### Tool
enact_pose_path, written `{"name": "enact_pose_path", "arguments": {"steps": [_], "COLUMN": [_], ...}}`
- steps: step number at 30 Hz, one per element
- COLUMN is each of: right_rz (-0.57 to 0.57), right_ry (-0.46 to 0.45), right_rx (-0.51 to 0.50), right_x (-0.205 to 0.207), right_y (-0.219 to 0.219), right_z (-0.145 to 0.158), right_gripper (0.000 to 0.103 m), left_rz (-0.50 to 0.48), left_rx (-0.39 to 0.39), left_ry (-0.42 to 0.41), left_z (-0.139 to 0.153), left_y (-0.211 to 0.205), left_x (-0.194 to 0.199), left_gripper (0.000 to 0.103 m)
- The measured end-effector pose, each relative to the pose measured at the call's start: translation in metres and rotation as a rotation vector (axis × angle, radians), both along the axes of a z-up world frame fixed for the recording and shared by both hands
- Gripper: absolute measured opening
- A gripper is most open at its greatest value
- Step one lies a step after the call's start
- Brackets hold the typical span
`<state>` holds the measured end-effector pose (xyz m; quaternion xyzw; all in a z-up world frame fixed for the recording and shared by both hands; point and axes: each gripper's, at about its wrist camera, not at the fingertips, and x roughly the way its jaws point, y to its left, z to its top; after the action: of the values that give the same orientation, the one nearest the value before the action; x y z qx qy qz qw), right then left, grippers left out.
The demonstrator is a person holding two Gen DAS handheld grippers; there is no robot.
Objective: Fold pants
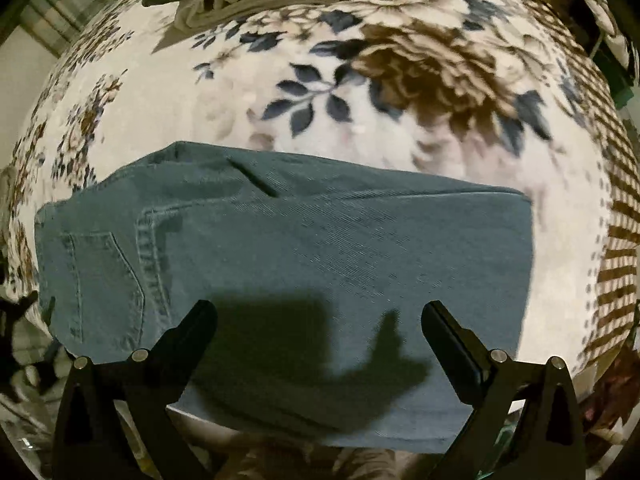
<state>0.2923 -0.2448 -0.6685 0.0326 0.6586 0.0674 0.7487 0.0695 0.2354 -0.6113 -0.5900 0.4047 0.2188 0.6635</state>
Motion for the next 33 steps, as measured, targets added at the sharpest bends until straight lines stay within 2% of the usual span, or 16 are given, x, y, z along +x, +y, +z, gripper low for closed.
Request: {"name": "enact_pose_path", "arguments": {"steps": [3, 8, 10, 11, 16, 22, 25, 27, 29, 30, 33], "right_rz": [0.004, 0.015, 0.017, 0.016, 0.001, -0.029, -0.035, -0.037, -0.038, -0.038, -0.028], "right_ry": [-0.001, 0.006, 0.001, -0.004, 0.007, 0.049, 0.064, 0.068, 0.067, 0.063, 0.053], "right_rx": [-0.003, -0.008, 0.0, 0.0, 0.007, 0.042, 0.049, 0.049, 0.048, 0.05, 0.055], "right_x": [0.004, 0.008, 0.008, 0.003, -0.004, -0.013, -0.015, -0.014, -0.012, -0.01, -0.005], "right_y": [0.002, 0.006, 0.006, -0.001, -0.014, -0.033, -0.042, -0.048, -0.052, -0.053, -0.056], "right_z": [-0.009, -0.012, -0.009, -0.005, -0.002, -0.002, -0.002, -0.002, -0.001, 0.0, 0.003], "right_gripper": [0.103, 0.103, 0.103, 0.103, 0.103, 0.103, 0.103, 0.103, 0.103, 0.103, 0.103], "left_rz": [0.023, 0.073, 0.098, 0.112, 0.153, 0.204, 0.198, 0.218, 0.242, 0.244, 0.216], "left_rx": [-0.011, 0.052, 0.075, 0.079, 0.102, 0.136, 0.155, 0.115, 0.084, 0.084, 0.136], "left_ry": [0.018, 0.031, 0.019, 0.007, -0.039, -0.136, -0.135, -0.132, -0.147, -0.165, -0.138], "left_z": [-0.014, -0.004, 0.001, 0.002, -0.008, 0.009, 0.007, -0.008, -0.019, -0.02, -0.012], "left_y": [0.003, -0.011, -0.014, -0.016, -0.017, -0.028, -0.028, -0.02, -0.015, -0.014, -0.02], "left_x": [0.008, 0.006, 0.004, 0.002, -0.009, -0.023, -0.022, -0.021, -0.019, -0.017, -0.008], "left_gripper": [0.076, 0.075, 0.063, 0.059, 0.057, 0.046, 0.046, 0.047, 0.054, 0.063, 0.065]}}
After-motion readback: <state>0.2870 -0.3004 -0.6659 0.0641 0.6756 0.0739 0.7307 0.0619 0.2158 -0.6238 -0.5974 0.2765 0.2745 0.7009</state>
